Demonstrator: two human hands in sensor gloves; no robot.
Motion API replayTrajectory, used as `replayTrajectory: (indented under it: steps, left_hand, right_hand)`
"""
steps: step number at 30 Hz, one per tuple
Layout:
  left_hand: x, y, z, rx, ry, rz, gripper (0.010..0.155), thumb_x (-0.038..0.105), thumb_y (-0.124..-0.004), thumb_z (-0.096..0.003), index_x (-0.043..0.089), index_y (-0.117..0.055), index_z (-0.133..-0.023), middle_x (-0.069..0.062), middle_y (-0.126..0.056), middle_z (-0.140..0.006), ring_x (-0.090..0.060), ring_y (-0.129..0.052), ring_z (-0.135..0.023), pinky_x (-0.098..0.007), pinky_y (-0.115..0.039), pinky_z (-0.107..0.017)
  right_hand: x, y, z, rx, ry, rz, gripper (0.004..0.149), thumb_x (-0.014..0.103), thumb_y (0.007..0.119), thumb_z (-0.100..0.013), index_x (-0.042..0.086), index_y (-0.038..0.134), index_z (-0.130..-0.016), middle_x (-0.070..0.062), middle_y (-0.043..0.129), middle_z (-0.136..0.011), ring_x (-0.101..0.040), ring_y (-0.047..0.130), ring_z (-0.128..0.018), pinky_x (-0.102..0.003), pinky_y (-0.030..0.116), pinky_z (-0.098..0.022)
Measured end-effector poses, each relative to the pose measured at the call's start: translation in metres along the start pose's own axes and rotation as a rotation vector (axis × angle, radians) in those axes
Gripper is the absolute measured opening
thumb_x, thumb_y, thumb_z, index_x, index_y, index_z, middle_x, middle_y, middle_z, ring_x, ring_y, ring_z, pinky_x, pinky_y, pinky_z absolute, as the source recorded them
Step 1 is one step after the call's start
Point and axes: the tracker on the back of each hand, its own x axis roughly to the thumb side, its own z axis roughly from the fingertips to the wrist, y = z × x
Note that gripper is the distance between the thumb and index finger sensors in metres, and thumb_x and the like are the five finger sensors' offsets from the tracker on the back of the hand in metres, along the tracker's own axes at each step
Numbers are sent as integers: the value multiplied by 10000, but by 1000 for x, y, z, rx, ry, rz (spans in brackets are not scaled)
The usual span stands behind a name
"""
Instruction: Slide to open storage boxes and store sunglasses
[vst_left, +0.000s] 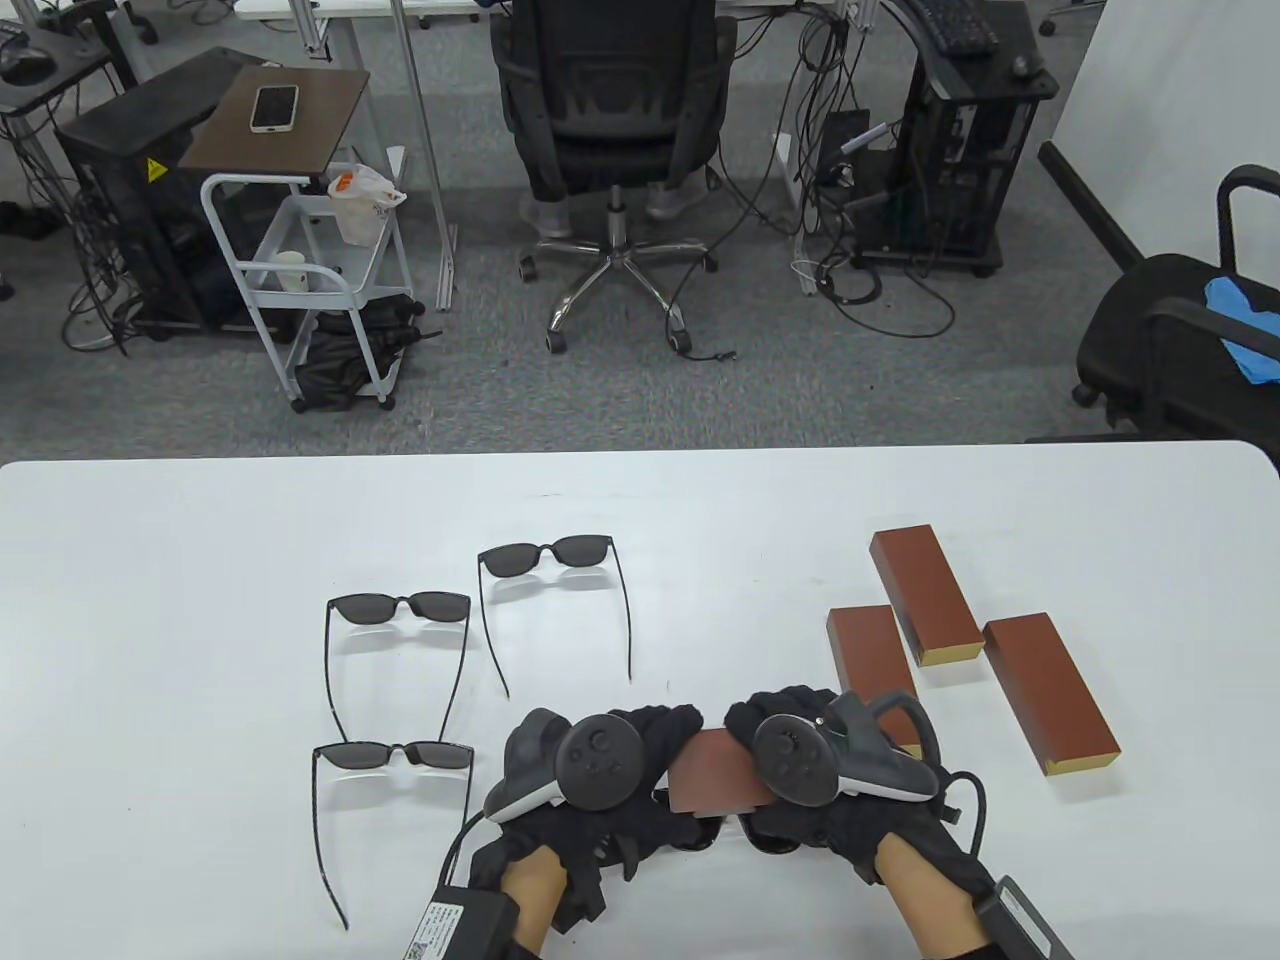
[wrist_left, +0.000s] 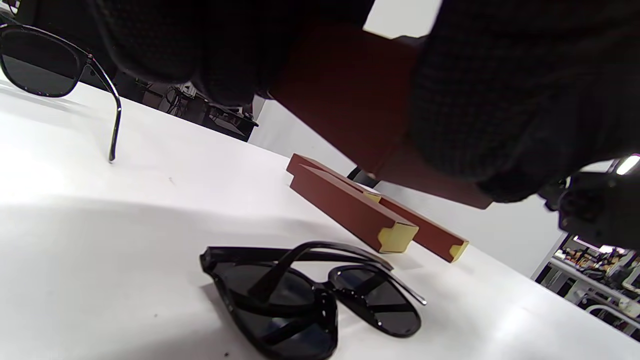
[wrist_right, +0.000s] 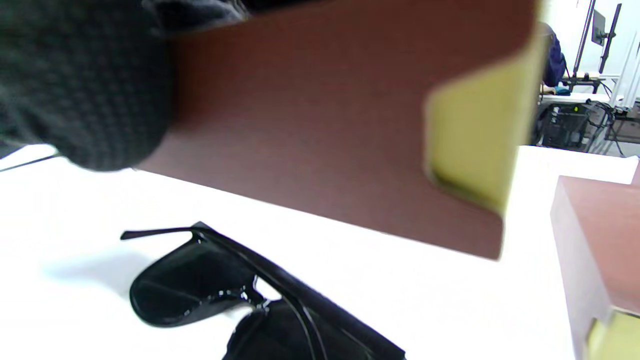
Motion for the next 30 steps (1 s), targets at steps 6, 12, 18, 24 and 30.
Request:
replayTrajectory:
  steps: [6,12,18,24,30]
  left_hand:
    - [-10,10,5,-5,17,68,937,511,-991,-303,235,-562,-1088,-85,-681,-1082,-335,-780,-932,-552,-730,-637]
    - [-12,19,9,-23,18,110,936,487,-1000,-303,246,-559,-1092,-78,-673,-1096,-333,-769,-952,-552,-726,-644]
    - [-16,21,12,-35,20,132,935,475,-1008,-303,259,-557,-1093,-65,-666,-1104,-327,-764,-963,-556,-721,-651]
    - [-24,21,13,-24,40,146,933,479,-1021,-297,303,-563,-1091,-50,-673,-1109,-302,-777,-972,-565,-719,-650]
    - [-29,24,16,-24,72,110,932,474,-1013,-303,307,-550,-1095,-45,-658,-1118,-300,-764,-987,-572,-712,-653]
  right_hand:
    - [-32,1,24,-156,35,-121,932,549,951,-189,252,506,-951,-112,493,-1050,-400,527,-952,-540,517,-711]
    - [-55,11,41,-194,72,-363,924,535,956,-204,261,497,-958,-114,499,-1054,-411,542,-951,-553,532,-703]
    - [-59,18,40,-142,54,-553,913,447,981,-222,269,476,-962,-110,527,-1045,-378,651,-917,-525,602,-680]
    - [-61,19,38,-160,69,-587,901,411,1014,-192,277,538,-945,-101,619,-1005,-349,732,-869,-500,648,-660]
    - [-68,19,40,-160,102,-593,886,375,1015,-204,283,537,-944,-92,612,-1009,-348,725,-875,-497,646,-663]
